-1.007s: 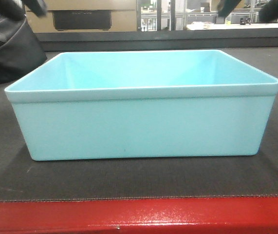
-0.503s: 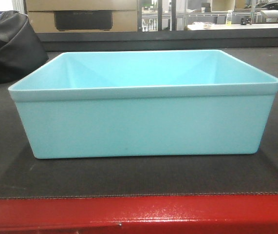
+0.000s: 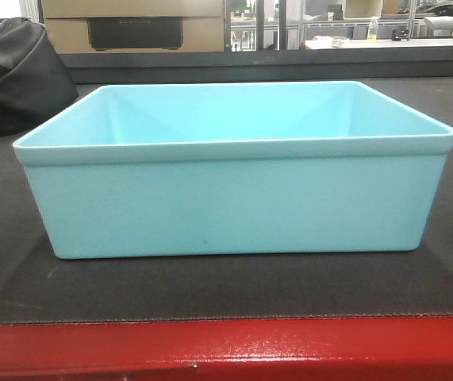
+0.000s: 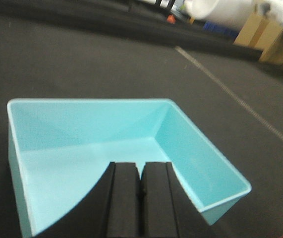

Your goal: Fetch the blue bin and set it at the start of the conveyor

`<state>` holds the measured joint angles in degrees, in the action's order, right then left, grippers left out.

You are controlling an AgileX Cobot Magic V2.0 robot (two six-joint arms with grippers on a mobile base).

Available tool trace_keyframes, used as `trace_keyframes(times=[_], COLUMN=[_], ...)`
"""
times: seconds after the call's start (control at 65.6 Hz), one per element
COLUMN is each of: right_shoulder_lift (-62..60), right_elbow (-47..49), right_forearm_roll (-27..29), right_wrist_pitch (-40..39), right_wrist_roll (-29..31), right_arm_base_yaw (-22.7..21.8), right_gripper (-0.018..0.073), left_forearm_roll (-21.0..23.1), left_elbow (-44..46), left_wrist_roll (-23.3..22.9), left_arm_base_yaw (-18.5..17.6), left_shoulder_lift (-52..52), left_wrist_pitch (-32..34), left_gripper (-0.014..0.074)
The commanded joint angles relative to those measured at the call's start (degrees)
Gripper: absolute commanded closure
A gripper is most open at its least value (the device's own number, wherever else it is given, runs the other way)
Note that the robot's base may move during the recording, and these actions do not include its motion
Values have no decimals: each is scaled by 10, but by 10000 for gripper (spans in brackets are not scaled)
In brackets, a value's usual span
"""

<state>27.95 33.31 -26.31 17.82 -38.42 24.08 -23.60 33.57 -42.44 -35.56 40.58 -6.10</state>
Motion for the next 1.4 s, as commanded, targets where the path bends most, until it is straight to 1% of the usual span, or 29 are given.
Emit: trace_keyframes(times=[0.0, 0.153, 0.702, 0.717, 0.793, 0.839, 0.854, 0.946, 0.991, 1.037, 1.098, 1.205, 1.388], right_shoulder_lift=[-26, -53, -53, -53, -61, -72, -78, -110, -129, -144, -170, -208, -280], right_elbow=[-1, -1, -1, -1, -2, -8, -10, -43, -64, -83, -117, -163, -227], right_forearm_roll=[2, 2, 2, 2, 6, 46, 62, 183, 245, 281, 301, 301, 301], right_wrist_pitch=[-20, -20, -17, -17, -19, -24, -28, -47, -55, -68, -91, -101, -84], right_wrist_roll=[5, 5, 7, 12, 87, 151, 182, 337, 397, 434, 442, 442, 439], right_arm_base_yaw=[0, 0, -2, -3, -23, -45, -53, -116, -153, -178, -210, -244, -249], right_gripper=[722, 722, 722, 722, 722, 722, 722, 722, 722, 722, 722, 722, 722], left_forearm_roll=[-1, -1, -1, -1, -1, -1, -1, -1, -1, -1, -1, -1, -1], left_elbow=[0, 0, 0, 0, 0, 0, 0, 0, 0, 0, 0, 0, 0], left_wrist_roll=[0, 0, 0, 0, 0, 0, 0, 0, 0, 0, 0, 0, 0], left_arm_base_yaw=[-4, -4, -4, -4, -4, -4, -4, -4, -4, -4, -4, -4, -4], left_shoulder_lift=[-24, -42, -42, -42, -42, -42, -42, -42, -42, -42, -42, -42, -42], left_wrist_pitch=[15, 15, 15, 15, 15, 15, 15, 14, 14, 14, 14, 14, 14], left_gripper=[708, 708, 708, 708, 708, 708, 708, 708, 708, 708, 708, 708, 708])
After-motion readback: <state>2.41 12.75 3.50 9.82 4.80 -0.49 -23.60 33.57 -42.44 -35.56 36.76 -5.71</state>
